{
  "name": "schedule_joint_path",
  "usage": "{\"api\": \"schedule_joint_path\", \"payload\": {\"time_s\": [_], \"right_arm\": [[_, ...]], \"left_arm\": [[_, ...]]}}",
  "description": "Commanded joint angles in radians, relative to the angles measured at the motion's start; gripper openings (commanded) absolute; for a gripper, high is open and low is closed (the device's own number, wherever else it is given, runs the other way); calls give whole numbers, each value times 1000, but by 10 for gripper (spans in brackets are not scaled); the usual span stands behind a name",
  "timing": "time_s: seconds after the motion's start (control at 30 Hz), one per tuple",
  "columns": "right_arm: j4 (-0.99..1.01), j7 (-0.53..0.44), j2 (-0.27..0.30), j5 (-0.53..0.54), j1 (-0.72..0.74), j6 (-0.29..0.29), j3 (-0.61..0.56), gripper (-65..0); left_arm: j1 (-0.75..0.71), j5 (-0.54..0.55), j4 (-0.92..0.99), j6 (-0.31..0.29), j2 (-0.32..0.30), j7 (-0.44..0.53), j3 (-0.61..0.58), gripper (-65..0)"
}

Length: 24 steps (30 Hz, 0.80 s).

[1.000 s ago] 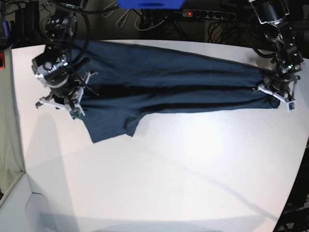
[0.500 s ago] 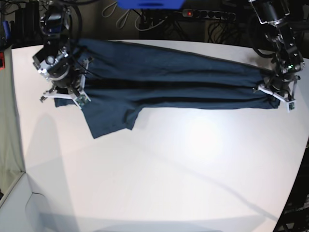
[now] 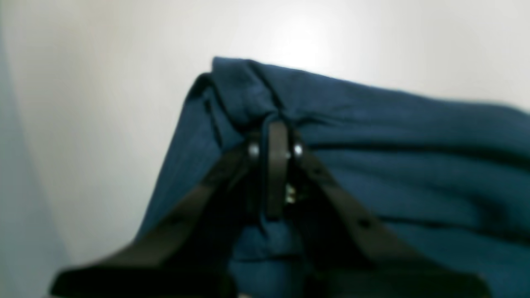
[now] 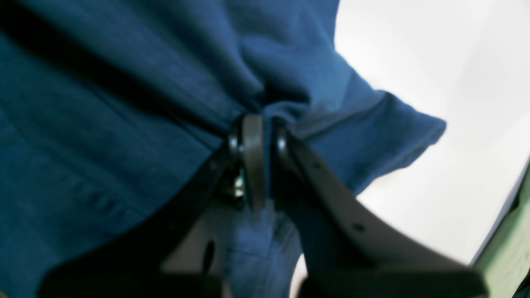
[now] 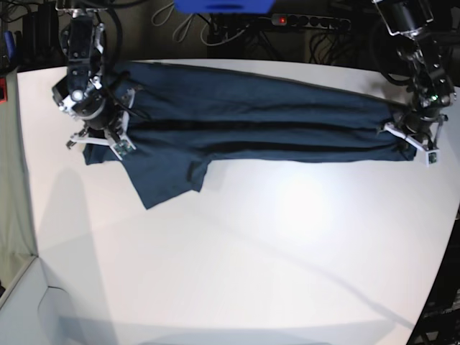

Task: Layout the t-shirt on the table in an organized manner, then fold the t-shirt properly
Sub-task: 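Lay the folded edge down and release with both grippers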

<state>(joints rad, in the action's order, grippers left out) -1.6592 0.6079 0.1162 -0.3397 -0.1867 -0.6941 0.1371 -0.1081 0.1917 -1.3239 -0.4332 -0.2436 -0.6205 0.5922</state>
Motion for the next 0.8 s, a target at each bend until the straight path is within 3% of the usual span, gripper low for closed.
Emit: {"api": "schedule_joint_path", "payload": {"time_s": [0.0, 0.27, 0.37, 0.53, 0.77], "right_arm": [[1, 25, 4, -5, -4, -4, -1, -650], [1, 30, 4, -6, 10, -4, 19, -650], [1, 30, 4, -6, 10, -4, 22, -650], [3, 30, 4, -6, 28, -4, 22, -650], [1, 30, 1, -6, 29, -4, 20, -650]], "left_arm": [[-9, -8, 1, -42, 0, -66, -5, -649], [-9, 1, -36, -200, -35, -209, -2, -628], [-31, -7, -87, -207, -35, -209, 8, -547], [-45, -8, -122, -207, -26, -209, 105, -352], [-41, -8, -82, -207, -29, -200, 125, -324]]}}
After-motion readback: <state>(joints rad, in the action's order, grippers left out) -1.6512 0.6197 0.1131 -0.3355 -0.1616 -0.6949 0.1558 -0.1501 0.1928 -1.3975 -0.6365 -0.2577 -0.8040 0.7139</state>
